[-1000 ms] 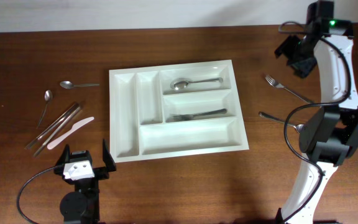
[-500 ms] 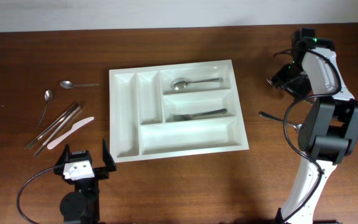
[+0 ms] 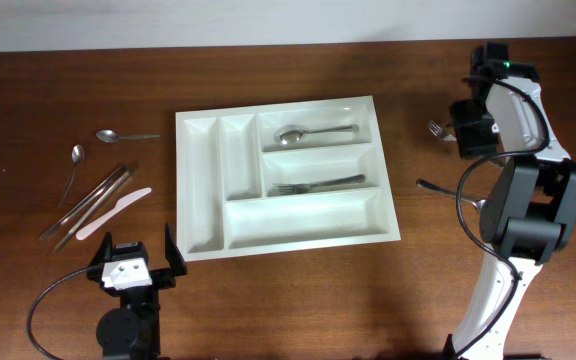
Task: Pack container
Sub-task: 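Lift the right gripper away from the tray to the right, then lower the right gripper onto the silver fork and close on its handle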
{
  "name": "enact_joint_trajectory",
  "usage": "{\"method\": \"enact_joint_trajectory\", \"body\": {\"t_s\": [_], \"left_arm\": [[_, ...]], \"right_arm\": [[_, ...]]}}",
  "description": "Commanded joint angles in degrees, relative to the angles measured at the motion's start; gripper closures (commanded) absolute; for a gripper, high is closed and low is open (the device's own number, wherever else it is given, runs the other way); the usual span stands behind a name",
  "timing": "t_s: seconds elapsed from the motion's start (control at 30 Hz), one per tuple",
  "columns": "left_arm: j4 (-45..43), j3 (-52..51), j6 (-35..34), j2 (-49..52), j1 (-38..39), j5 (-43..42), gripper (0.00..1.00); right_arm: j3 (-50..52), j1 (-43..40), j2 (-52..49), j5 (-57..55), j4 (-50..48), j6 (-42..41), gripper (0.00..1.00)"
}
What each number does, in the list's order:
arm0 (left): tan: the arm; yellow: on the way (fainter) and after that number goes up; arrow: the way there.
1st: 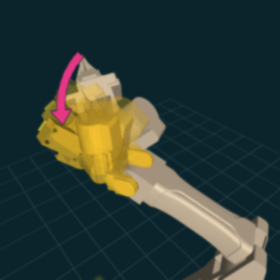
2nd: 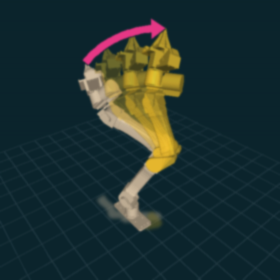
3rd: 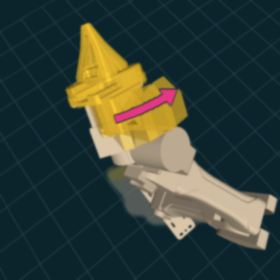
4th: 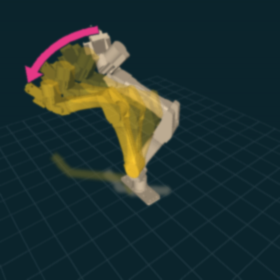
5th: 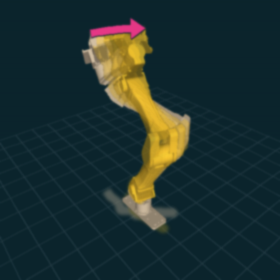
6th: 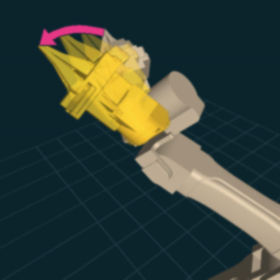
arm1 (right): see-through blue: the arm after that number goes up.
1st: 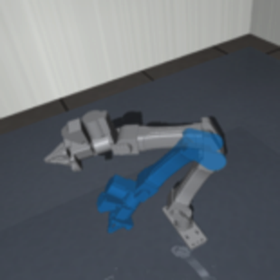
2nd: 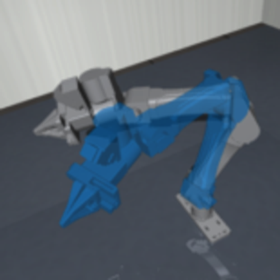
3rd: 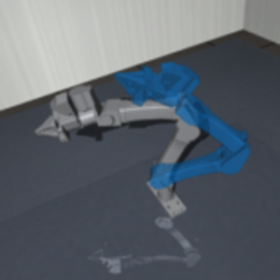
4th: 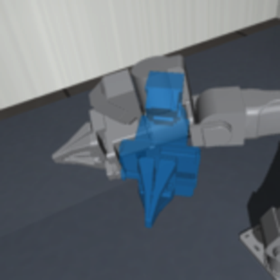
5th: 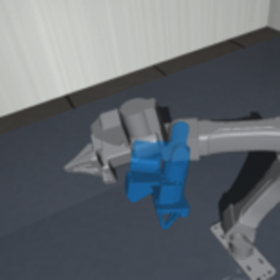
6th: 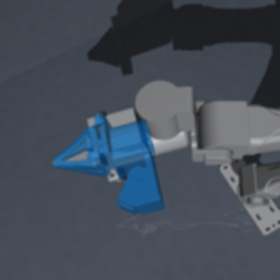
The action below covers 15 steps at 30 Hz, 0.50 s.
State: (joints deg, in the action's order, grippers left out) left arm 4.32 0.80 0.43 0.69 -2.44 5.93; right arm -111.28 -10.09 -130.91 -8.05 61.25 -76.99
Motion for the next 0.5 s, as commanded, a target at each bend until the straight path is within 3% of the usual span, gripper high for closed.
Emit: {"method": "enact_joint_trajectory", "body": {"t_s": [0.0,0.17,0.3,0.47], "left_arm": [[0.02,-0.28,0.68,-0.39,-0.35,-0.61,0.01],[0.02,-0.28,0.68,-0.39,-0.35,-0.61,0.01],[0.02,-0.28,0.68,-0.39,-0.35,-0.61,0.01],[0.02,-0.28,0.68,-0.39,-0.35,-0.61,0.01]], "right_arm": [[0.28,-0.04,-0.63,0.35,-5.51,-6.51,0.26],[0.28,-0.07,-0.72,0.50,-12.02,-9.42,0.27],[0.42,-0.07,-0.72,0.50,-12.70,-12.07,0.34],[1.01,-0.07,-0.83,0.52,-12.35,-12.04,0.34]]}}
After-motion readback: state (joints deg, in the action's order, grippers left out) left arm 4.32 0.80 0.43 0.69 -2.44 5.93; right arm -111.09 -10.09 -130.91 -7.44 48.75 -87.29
